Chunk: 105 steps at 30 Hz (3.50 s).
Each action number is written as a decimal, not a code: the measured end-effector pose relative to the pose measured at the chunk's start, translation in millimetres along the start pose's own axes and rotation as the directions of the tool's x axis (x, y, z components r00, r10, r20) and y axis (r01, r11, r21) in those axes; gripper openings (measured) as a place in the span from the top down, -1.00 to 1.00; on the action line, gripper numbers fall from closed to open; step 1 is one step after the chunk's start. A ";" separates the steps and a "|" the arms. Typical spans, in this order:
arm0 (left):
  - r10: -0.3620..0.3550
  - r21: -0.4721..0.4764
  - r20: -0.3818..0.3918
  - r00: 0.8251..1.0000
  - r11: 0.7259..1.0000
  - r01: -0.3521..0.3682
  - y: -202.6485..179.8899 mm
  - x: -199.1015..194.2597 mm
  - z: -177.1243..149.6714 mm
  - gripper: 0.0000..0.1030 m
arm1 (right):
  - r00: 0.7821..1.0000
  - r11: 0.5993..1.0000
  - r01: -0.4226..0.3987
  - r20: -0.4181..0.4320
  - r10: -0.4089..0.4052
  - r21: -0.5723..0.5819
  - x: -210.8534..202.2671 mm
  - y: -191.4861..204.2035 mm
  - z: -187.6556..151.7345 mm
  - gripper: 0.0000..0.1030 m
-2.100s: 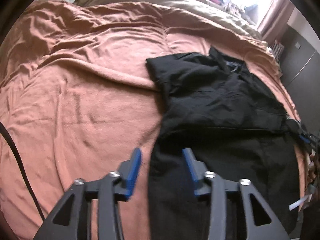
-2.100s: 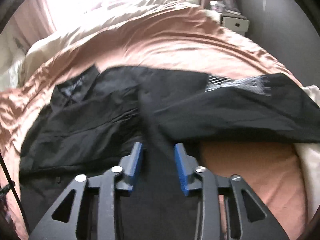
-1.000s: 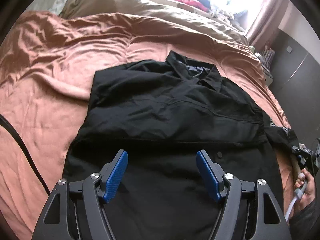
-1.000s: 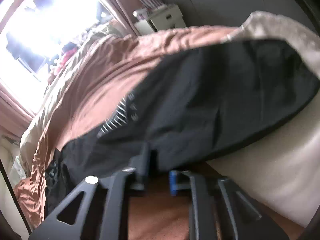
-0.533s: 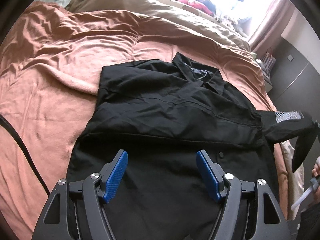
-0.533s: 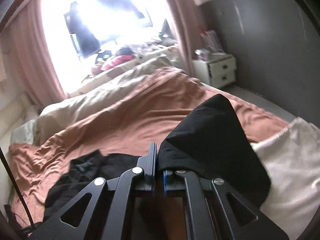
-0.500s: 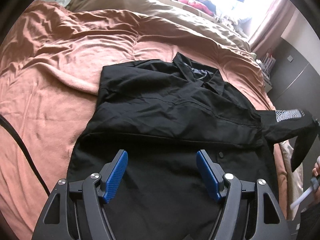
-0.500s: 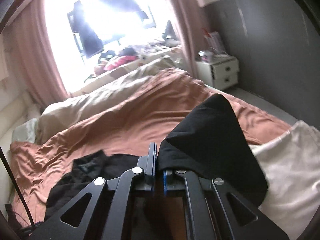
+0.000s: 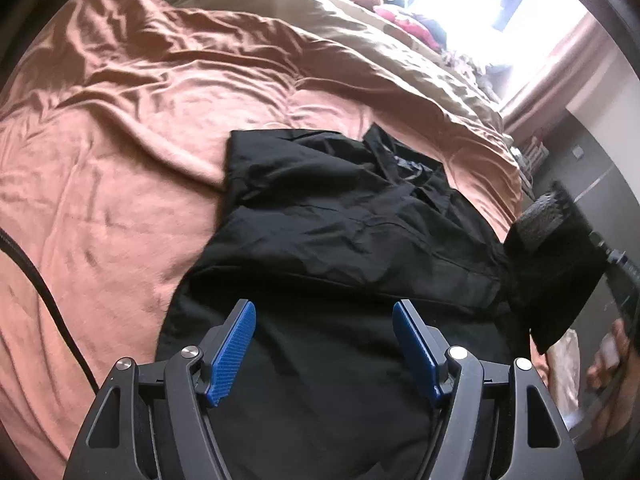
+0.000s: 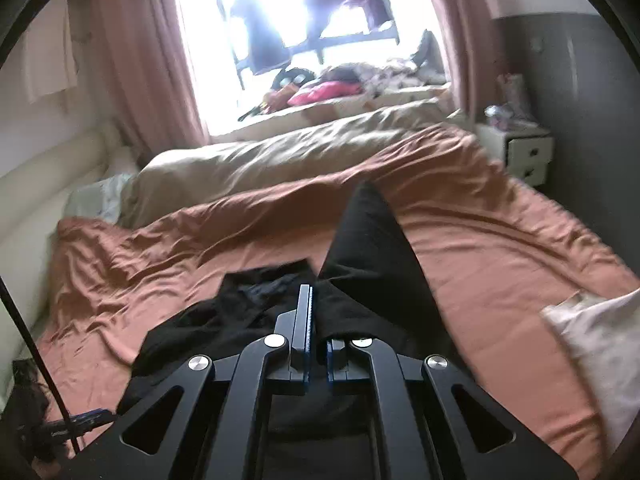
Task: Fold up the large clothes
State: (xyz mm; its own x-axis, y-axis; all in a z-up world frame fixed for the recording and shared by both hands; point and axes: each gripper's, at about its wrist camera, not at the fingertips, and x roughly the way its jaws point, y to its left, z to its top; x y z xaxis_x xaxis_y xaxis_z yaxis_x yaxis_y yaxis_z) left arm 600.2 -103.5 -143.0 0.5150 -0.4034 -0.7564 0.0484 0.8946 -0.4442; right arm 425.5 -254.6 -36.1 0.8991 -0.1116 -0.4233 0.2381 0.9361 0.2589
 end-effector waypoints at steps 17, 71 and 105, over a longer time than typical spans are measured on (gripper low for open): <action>-0.062 -0.075 -0.005 0.998 0.995 0.061 17.0 -6.0 3.0 -0.41 | 0.893 0.985 -0.111 -0.422 0.157 0.132 129.9 -10.4 -54.6 -0.29; -0.095 -0.327 0.083 0.992 0.938 0.117 111.9 -44.8 16.9 -0.41 | 0.942 0.936 -0.254 -0.158 0.296 0.243 109.7 51.6 3.4 0.82; -0.057 -0.053 -0.102 0.993 0.997 0.052 34.5 45.8 4.0 -0.37 | 0.985 0.750 0.065 -0.161 0.056 0.658 125.1 -164.8 -16.2 -0.32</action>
State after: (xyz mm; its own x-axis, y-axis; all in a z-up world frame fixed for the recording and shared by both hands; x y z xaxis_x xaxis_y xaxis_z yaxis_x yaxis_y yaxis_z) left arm 628.9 -90.3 -191.0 0.4213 -0.4713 -0.7748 0.0296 0.8610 -0.5077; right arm 492.7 -417.5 -145.8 0.8404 -0.0038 -0.5420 0.4785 0.4751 0.7385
